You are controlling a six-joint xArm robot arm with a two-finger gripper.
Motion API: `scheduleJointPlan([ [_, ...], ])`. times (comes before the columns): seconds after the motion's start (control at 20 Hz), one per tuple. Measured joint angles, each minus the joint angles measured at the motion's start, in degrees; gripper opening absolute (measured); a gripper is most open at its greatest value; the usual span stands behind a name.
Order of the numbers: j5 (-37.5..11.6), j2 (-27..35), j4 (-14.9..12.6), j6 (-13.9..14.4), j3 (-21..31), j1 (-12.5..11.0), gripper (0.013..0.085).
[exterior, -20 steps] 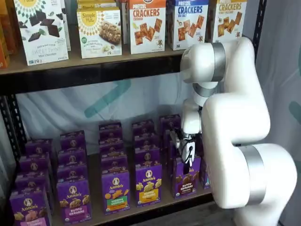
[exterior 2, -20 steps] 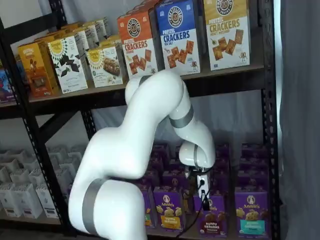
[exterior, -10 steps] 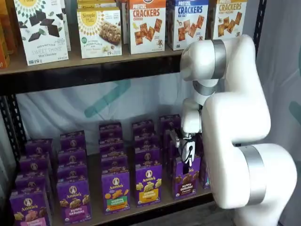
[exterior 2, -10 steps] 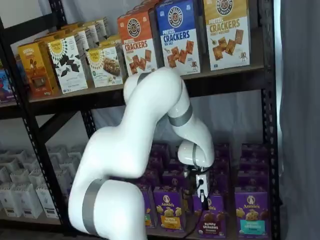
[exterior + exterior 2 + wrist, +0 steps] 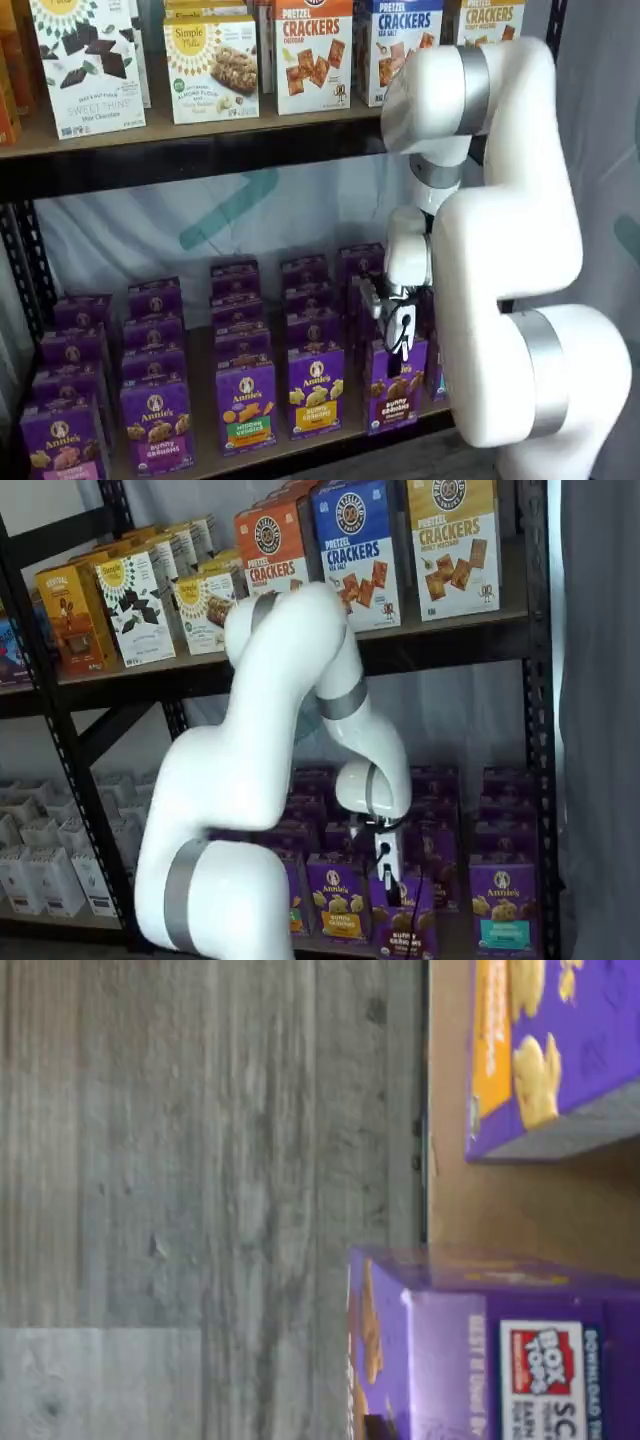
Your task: Pick up the purple box with a brown patch in the center, on the bottom shelf, the fifth box from the left
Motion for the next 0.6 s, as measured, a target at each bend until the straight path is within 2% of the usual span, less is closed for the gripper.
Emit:
scheduleJointPlan([
  [0.15, -2.1, -3.5, 1.4, -0.5, 5.2, 0.9, 0.029],
  [0.35, -4.8, -8.0, 0.4, 1.3, 11.7, 1.9, 0.029],
  [0.5, -6.1, -11.1, 2.7, 0.0, 15.5, 2.8, 0.029],
  [0.6, -6.8, -13.1, 3.0, 0.2, 17.7, 3.3, 0.029],
])
